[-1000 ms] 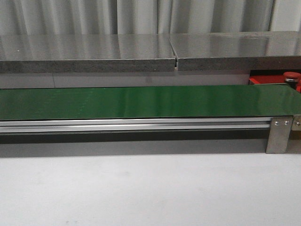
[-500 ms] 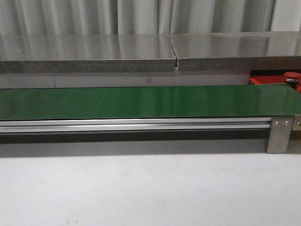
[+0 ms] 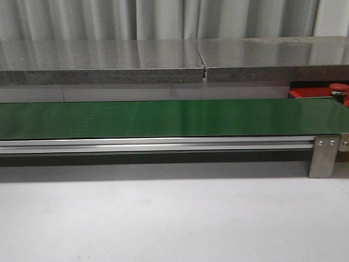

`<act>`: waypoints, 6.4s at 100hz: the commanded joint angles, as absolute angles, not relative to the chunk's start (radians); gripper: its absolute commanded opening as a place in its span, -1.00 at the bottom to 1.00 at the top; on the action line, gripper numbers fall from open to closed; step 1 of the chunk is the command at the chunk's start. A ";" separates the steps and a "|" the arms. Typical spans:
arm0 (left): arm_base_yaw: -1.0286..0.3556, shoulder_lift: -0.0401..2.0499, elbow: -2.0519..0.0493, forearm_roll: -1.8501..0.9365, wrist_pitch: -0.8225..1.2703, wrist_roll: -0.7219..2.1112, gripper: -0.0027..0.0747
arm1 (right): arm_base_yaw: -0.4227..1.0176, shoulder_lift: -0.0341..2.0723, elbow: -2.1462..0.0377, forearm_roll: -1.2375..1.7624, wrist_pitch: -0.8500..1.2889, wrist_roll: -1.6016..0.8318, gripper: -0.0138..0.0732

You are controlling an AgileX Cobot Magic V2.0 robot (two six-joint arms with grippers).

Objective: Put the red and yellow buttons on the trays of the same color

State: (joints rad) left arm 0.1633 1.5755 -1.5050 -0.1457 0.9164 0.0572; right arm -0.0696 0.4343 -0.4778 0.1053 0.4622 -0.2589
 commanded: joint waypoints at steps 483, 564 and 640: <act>-0.055 1.201 -1.160 -0.220 0.622 0.227 -0.98 | -0.071 0.439 -0.507 0.110 0.399 -0.270 -0.84; -0.063 0.705 -0.705 -0.237 0.432 0.227 -0.98 | 0.112 0.808 -0.824 0.157 0.541 -0.270 -0.84; -0.063 0.692 -0.703 -0.227 0.434 0.227 -0.98 | 0.472 1.622 -1.506 0.158 0.884 -0.270 0.80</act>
